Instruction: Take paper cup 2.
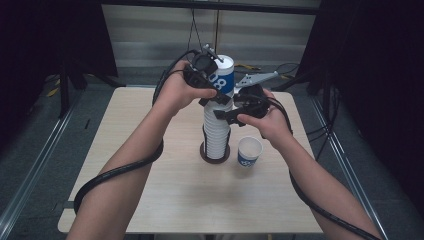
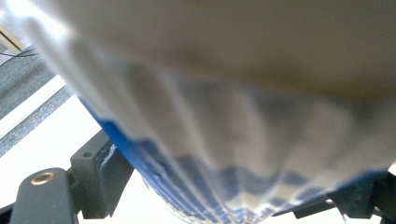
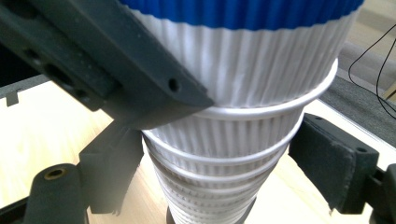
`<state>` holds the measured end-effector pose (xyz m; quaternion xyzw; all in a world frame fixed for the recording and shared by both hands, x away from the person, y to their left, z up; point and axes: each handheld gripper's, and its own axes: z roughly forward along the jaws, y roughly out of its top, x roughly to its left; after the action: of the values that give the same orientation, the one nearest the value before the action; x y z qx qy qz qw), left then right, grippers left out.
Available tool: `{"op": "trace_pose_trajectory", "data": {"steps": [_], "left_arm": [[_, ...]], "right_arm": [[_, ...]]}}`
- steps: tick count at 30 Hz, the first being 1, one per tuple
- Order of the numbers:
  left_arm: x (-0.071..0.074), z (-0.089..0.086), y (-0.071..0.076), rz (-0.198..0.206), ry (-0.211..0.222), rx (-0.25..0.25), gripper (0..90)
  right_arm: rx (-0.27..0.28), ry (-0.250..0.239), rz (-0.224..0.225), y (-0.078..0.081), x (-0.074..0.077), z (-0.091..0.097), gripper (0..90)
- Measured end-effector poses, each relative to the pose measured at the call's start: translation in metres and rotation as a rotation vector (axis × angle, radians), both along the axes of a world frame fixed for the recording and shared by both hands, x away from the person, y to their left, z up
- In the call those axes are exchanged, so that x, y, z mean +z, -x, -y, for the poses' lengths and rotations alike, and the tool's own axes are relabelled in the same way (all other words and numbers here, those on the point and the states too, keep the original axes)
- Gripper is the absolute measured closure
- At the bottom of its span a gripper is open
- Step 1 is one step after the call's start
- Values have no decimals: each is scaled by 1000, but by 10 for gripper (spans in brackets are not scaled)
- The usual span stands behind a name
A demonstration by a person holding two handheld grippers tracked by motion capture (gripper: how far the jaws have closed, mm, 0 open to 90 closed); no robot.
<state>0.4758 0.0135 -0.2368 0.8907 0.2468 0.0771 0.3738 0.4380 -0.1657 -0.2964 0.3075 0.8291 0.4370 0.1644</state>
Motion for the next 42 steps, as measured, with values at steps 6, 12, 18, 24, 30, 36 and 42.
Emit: {"op": "trace_pose_trajectory", "data": {"steps": [6,12,18,24,30,36,42], "left_arm": [[6,-2,0,4,24,2,156],[14,-7,1,5,43,5,165],[16,-7,2,7,49,10,168],[20,-10,2,11,81,14,176],[18,-12,2,15,94,11,183],[22,-13,3,25,119,14,185],[26,-14,5,36,121,20,186]], "right_arm": [[-3,-7,2,0,-1,1,175],[-3,-11,0,0,-1,2,174],[-8,-12,-3,1,-1,2,174],[-10,-18,-2,0,-2,2,174],[-12,-20,-1,0,-2,2,174],[-12,-20,2,0,-2,2,173],[-13,-21,5,1,-3,3,174]]}}
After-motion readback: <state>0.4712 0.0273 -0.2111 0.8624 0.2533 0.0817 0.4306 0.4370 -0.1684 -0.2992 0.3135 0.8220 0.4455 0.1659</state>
